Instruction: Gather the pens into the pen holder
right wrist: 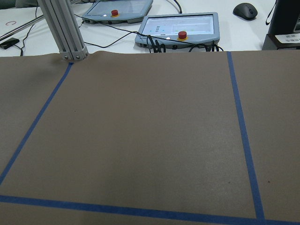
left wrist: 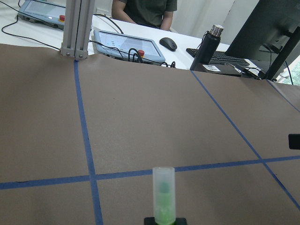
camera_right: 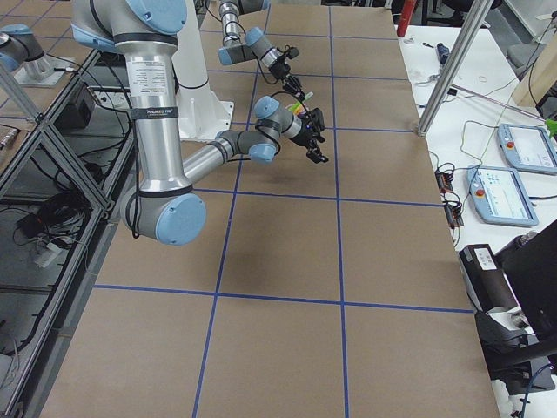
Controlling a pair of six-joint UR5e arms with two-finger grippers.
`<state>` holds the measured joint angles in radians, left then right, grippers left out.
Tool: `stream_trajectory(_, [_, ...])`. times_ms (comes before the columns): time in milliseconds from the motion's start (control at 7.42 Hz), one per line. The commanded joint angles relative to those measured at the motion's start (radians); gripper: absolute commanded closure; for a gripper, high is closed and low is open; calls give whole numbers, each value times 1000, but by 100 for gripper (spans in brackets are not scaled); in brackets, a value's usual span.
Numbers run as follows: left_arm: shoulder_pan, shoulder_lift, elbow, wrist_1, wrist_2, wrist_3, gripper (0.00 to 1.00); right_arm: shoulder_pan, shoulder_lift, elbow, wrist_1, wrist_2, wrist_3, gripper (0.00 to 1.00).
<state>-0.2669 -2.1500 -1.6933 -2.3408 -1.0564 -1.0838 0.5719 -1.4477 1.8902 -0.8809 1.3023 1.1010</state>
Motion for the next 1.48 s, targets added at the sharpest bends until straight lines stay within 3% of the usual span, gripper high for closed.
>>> stream_trajectory(0, [0,-2,-3,0,-2,1,0,0,0,1,0,0,-1,0])
stream_trajectory(404, [-18,-8,-77,9,-39,63,0,29,-17,1,-1,12,-12,0])
stream_trajectory(539, [-75,10,-101,12,-71,83,0,80,-22,-6,-3,67,-15,0])
stream_trajectory(674, [-159,62,-101,17,-177,84,0,165,-23,-32,-3,168,-62,0])
stream_trajectory(944, [-443,166,-101,108,-577,93,0,360,-23,-129,-1,372,-302,0])
stream_trajectory(1079, [-606,177,-94,224,-802,163,0,443,-22,-173,-3,459,-375,0])
stream_trajectory(1213, [-746,188,-94,379,-970,327,0,533,-22,-233,-3,579,-464,0])
stream_trajectory(1348, [-844,218,-94,520,-1047,493,1,637,-19,-308,-4,741,-574,0])
